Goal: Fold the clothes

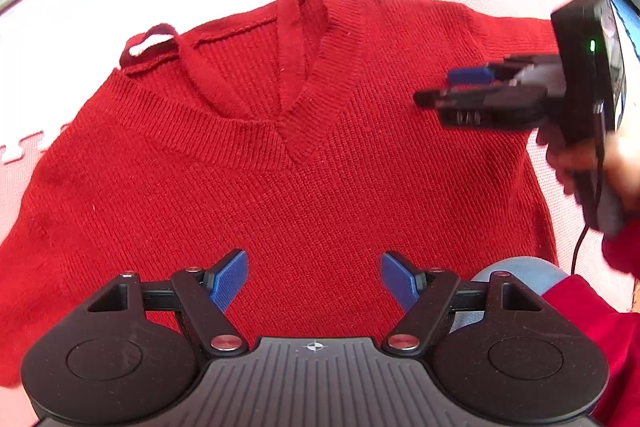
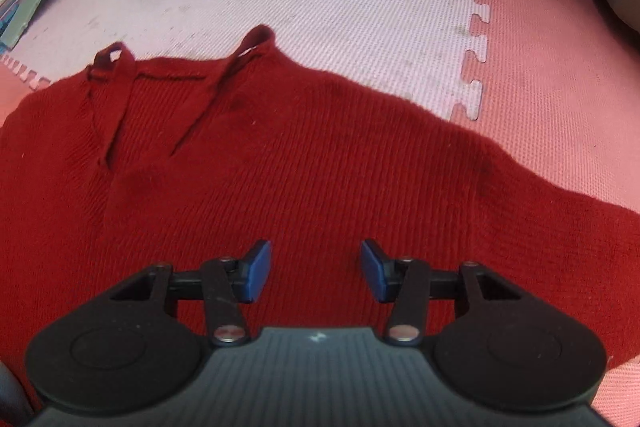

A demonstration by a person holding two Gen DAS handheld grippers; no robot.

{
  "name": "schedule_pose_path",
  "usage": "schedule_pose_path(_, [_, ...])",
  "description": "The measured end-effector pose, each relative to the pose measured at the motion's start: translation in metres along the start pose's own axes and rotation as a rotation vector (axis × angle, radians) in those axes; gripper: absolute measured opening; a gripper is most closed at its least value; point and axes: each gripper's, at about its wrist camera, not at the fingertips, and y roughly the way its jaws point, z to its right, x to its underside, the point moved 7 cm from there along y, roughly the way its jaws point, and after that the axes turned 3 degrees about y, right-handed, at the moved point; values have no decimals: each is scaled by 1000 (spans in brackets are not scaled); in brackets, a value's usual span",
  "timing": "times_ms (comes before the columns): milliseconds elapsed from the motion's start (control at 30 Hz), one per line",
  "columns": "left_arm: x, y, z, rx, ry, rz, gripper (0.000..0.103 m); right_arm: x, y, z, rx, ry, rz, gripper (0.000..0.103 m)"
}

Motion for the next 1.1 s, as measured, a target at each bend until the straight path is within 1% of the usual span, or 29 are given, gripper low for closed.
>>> schedule_pose_path(33, [2, 0, -2, -5, -7, -3, 76, 1, 3, -7, -1, -7, -6, 50])
schedule_pose_path(133, [8, 0, -8, -19, -28, -7, 76, -6, 4, -32, 6, -59, 31, 50])
schedule_pose_path(200, [10, -2, -12, -23, -45, -2, 76, -14, 2, -52, -40, -84, 45, 50])
schedule_pose_path(267, [10, -2, -15, -25, -55, 2, 76, -16, 6, -73, -94, -116, 13, 50])
schedule_pose_path(333, [11, -3, -17, -28, -65, 6, 76, -16, 16, -88, -85, -178, 12, 50])
schedule_pose_path(367, [11, -3, -19, -29, -70, 8, 76, -18, 19, -92, -75, -201, 24, 51])
schedule_pose_path(433, [11, -4, -18, -26, -68, 11, 76, -28, 22, -93, -72, -190, 54, 52])
schedule_pose_path(500, [12, -3, -17, -23, -66, 10, 76, -39, 26, -89, -64, -159, 58, 52])
schedule_pose_path(600, [12, -2, -15, -16, -64, 10, 76, -56, 31, -84, -85, -95, 71, 52])
schedule_pose_path(667, [12, -3, -14, -12, -63, 15, 76, -65, 36, -85, -71, -113, 72, 52])
schedule_pose_path(767, [10, -5, -16, -4, -68, 26, 76, -74, 36, -85, -60, -96, 73, 52])
schedule_pose_path(833, [10, -6, -18, 10, -85, 31, 76, -74, 26, -94, -72, -145, 119, 52])
schedule_pose_path(867, [10, -7, -20, 17, -94, 34, 76, -75, 21, -102, -101, -176, 136, 52])
schedule_pose_path(1000, [12, -5, -24, 11, -95, 34, 76, -76, 4, -140, -263, -307, 183, 52])
schedule_pose_path(1100, [15, -5, -28, 15, -111, 41, 76, -83, 9, -174, -371, -392, 212, 51])
